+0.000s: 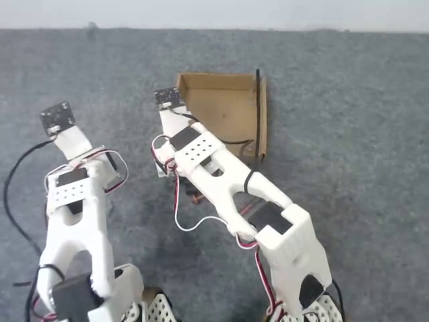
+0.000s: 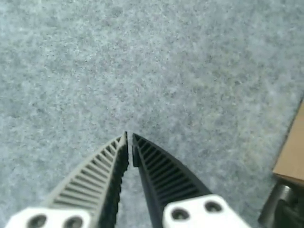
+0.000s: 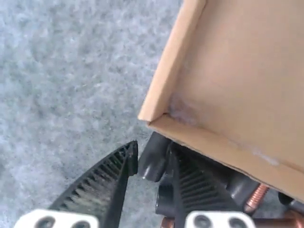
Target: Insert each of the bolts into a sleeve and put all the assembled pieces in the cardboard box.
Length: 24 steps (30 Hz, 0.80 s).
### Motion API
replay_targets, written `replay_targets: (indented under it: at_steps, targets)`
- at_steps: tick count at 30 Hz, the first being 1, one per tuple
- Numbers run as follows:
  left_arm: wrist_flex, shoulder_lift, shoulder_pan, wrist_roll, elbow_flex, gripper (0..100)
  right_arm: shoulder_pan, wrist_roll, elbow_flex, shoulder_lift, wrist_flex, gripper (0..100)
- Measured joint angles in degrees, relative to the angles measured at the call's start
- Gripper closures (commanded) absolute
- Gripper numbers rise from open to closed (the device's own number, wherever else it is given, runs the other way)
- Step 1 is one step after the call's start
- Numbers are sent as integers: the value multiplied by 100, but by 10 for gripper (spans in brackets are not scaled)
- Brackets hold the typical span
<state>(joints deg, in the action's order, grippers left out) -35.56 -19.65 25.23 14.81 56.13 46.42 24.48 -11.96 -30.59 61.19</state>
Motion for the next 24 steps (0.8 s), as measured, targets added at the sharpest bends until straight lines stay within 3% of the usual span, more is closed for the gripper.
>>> replay_targets:
  at_steps: [24]
  targets:
    - [0,0,9,0,0,981,97,70,-765,-800,343,897]
